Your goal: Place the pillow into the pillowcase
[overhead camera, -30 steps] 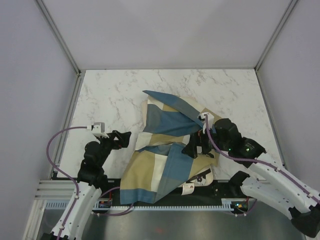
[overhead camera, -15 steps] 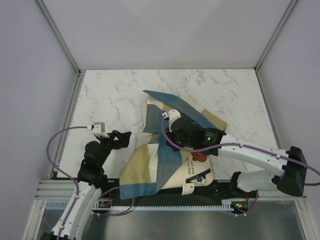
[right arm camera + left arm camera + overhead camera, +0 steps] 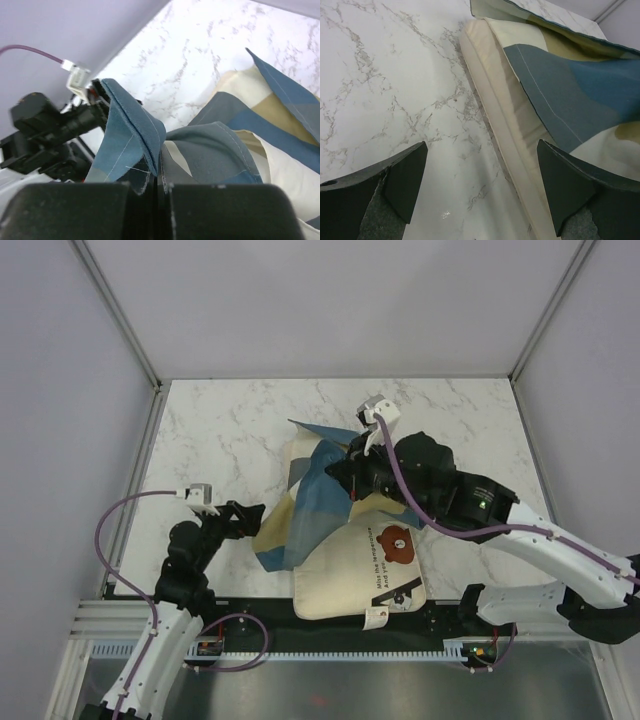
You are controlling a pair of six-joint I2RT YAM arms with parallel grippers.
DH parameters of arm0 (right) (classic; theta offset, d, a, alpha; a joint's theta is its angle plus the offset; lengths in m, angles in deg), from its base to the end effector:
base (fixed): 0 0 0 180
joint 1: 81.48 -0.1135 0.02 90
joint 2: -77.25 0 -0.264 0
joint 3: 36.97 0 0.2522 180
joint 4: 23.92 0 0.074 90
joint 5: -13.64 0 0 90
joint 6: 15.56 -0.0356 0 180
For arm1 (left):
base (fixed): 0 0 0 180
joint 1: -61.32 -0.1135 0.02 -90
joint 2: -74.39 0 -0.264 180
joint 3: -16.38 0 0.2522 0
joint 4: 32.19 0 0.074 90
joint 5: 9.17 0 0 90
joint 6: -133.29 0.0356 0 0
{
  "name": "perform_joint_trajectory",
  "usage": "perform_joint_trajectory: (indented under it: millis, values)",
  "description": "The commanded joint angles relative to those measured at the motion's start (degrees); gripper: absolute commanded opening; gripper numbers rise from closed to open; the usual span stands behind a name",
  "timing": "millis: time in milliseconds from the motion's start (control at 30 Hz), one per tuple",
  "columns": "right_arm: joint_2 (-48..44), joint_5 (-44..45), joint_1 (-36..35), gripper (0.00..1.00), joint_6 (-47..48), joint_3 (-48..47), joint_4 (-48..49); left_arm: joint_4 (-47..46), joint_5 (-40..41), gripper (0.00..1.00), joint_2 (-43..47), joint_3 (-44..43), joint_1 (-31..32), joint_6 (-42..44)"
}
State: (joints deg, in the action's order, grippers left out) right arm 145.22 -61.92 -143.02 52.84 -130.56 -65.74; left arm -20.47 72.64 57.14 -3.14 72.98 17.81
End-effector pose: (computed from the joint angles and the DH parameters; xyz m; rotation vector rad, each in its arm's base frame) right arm 0.1282 0.2178 0.4370 -0.4812 1.8556 0.7699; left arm 0.1240 -0.0308 0.1838 -0.1063 1.7687 -0.5973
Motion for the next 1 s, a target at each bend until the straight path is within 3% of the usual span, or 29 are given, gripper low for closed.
perform_joint_trajectory:
  millis: [0,100,233,400,667,800,967]
  values:
    - [-2.83,-6.16,-0.07,0.0,-0.01,-3.48,-0.68,-4.27,-7.33,1.0,0.12,-2.06,0.03,1.56]
    - [-4.76,-7.49,-0.07,0.0,-0.98,-4.89,-1.91,-6.04,-12.8,1.0,-0.85,-2.15,0.03,1.57]
    - [-7.05,-2.93,-0.07,0.0,-0.54,-6.3,-5.24,-7.62,-17.39,1.0,0.2,-1.54,0.03,2.62]
    - [-8.46,1.64,-0.16,0.0,0.78,-6.39,-8.33,-0.6,-4.5,1.0,5.9,-2.24,0.03,1.04]
    - [-9.69,14.97,0.01,0.0,0.34,-5.68,-10.7,-2.34,-9.74,1.0,8.55,-1.09,0.03,1.3]
    - [-9.08,20.36,0.01,0.0,0.68,-9.01,-12.2,-6.3,-17.19,1.0,12.85,0.04,0.03,1.13]
    - [-6.71,21.86,0.02,0.0,2.09,-11.31,-13.61,-7.88,-14.59,0.99,20.86,0.58,0.03,-3.69]
